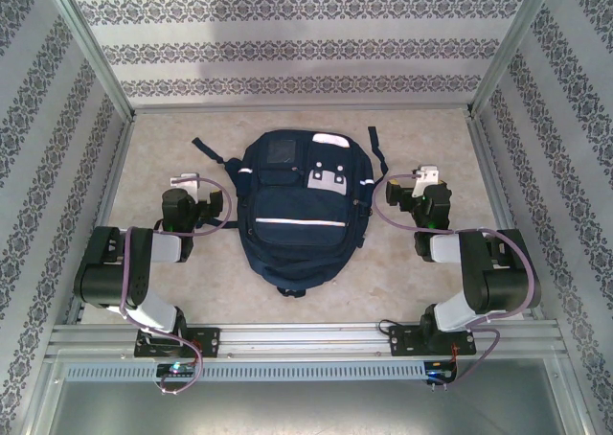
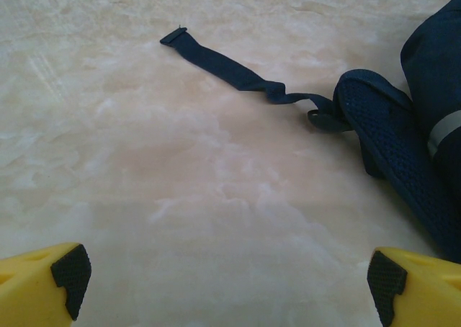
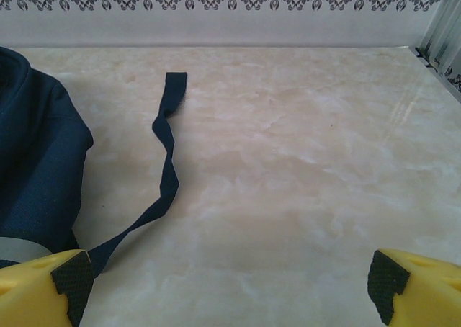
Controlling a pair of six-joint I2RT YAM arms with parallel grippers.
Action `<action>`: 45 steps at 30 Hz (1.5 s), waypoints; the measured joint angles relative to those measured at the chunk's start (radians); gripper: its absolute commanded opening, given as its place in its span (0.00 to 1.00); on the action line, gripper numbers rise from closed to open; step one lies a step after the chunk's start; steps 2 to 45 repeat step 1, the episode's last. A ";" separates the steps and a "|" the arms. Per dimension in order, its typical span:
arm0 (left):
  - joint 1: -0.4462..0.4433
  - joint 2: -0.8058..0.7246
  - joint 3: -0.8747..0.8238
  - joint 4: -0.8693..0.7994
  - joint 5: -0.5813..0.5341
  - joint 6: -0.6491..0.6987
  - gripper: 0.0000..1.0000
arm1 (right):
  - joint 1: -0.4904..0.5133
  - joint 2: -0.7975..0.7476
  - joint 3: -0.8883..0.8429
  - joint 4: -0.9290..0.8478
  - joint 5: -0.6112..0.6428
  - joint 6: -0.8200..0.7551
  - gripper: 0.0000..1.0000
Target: Pack the student bag
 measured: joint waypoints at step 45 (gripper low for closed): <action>0.000 0.000 0.000 0.000 0.000 0.000 0.99 | 0.000 0.000 0.000 0.000 0.000 0.000 0.98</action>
